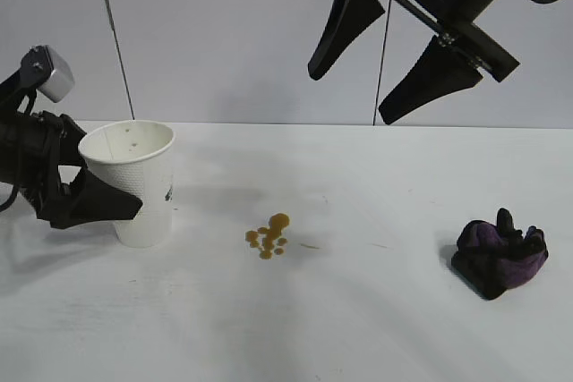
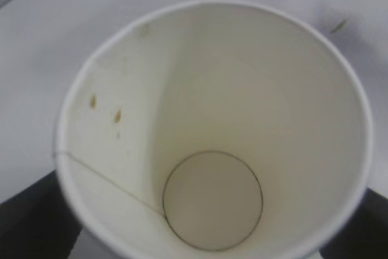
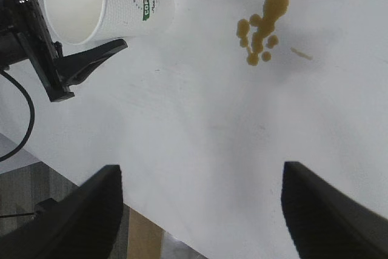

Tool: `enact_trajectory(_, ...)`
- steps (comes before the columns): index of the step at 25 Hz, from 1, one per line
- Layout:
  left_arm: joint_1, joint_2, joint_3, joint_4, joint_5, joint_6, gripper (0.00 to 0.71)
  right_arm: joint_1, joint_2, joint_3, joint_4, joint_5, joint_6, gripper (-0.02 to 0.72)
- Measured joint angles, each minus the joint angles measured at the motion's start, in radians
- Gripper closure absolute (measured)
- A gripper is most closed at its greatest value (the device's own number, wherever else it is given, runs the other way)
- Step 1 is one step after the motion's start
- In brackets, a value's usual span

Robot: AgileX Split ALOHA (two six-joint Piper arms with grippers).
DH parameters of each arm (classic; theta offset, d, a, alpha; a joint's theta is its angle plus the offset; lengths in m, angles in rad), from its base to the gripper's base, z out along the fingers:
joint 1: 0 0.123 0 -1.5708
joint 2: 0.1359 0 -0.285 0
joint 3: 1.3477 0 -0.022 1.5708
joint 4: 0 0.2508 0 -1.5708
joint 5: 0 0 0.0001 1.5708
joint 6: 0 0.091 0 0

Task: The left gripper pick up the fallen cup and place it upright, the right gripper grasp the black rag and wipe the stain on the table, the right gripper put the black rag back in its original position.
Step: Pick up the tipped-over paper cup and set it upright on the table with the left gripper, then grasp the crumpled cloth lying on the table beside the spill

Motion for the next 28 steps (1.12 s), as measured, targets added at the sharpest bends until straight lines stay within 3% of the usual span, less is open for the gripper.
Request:
enact_trajectory(4, 0.000, -0.037, 0.000, 0.113, -0.020, -0.119, 0.044, 0.000, 0.000, 0.000, 0.000, -0.003, 0.000, 0.201)
enact_trajectory(7, 0.000, -0.109, 0.000, 0.232, -0.094, -0.270, 0.044, 0.000, 0.000, 0.000, 0.000, -0.005, 0.000, 0.201)
enact_trajectory(10, 0.000, -0.196, 0.000, 0.413, -0.193, -0.484, 0.046, 0.000, 0.000, 0.000, 0.000, -0.005, 0.000, 0.201)
enact_trajectory(15, 0.000, -0.363, 0.000, 0.769, -0.262, -0.913, 0.047, 0.000, 0.000, 0.000, 0.000, -0.006, 0.000, 0.201)
enact_trajectory(18, 0.000, -0.488, 0.002, 0.892, -0.287, -1.195, 0.047, 0.000, 0.000, 0.000, 0.000, -0.006, 0.000, 0.201)
enact_trajectory(23, 0.000, -0.735, 0.005, 0.999, -0.349, -1.510, 0.047, 0.000, 0.000, 0.000, 0.000, -0.006, 0.000, 0.201)
enact_trajectory(28, 0.000, -0.977, 0.005, 1.006, -0.476, -1.578, 0.047, 0.000, 0.000, 0.000, 0.000, -0.006, 0.000, 0.201)
